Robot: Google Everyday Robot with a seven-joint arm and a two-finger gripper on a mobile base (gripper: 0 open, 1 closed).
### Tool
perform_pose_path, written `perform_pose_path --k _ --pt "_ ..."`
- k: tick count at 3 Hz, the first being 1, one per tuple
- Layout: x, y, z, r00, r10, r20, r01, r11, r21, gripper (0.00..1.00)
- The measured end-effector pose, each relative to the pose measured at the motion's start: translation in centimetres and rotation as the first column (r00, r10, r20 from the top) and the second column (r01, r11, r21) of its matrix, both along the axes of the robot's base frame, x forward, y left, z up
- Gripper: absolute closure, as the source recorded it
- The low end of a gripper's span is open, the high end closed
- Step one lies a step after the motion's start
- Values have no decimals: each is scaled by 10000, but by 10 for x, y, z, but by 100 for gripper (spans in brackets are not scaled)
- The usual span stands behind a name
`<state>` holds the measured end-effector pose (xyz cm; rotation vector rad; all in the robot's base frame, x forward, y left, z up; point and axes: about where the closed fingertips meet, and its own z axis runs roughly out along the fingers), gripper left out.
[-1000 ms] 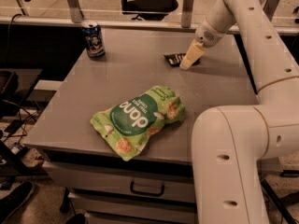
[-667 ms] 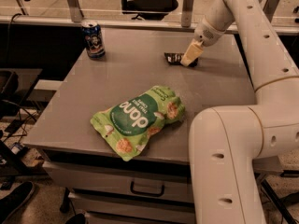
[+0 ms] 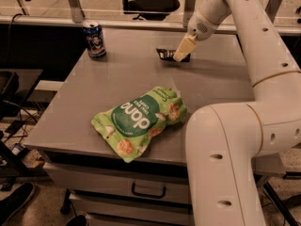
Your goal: Move rxbar chocolate near pepsi can
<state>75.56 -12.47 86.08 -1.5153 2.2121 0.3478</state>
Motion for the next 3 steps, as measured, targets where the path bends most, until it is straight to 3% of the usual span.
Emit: perform_pose_path --k 1,3 --pt "-4 46 35 9991 327 273 -341 9980 528 100" --pt "-4 97 55 9994 -97 342 72 9972 739 100"
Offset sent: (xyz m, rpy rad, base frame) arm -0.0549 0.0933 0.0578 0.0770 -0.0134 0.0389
